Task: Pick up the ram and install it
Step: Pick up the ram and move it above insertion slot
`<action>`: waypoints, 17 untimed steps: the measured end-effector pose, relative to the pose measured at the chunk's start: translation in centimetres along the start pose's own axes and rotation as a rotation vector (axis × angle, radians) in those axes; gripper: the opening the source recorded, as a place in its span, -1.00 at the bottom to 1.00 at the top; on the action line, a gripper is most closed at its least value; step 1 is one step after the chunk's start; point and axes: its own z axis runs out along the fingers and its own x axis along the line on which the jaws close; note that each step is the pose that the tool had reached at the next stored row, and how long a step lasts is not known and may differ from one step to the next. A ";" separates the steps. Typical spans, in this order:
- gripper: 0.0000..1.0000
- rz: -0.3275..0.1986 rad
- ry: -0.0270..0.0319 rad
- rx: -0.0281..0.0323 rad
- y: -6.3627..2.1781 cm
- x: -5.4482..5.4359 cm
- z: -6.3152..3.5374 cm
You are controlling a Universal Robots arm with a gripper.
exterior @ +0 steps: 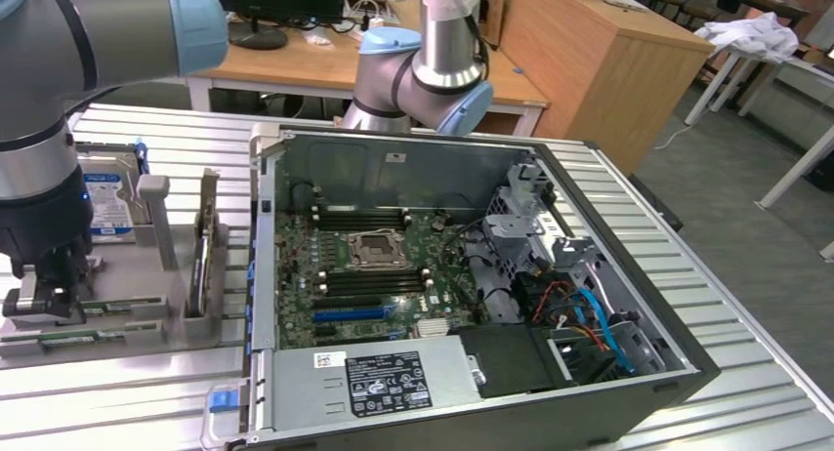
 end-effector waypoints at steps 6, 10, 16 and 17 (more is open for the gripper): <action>-0.29 0.000 -0.0003 0.0005 -0.12 0.0 0.04; -0.29 0.000 -0.0002 0.0002 -0.87 0.0 -0.01; -0.29 0.000 -0.0001 0.0001 -1.63 0.1 -0.05; -0.29 0.000 -0.0001 0.0001 -1.63 0.1 -0.05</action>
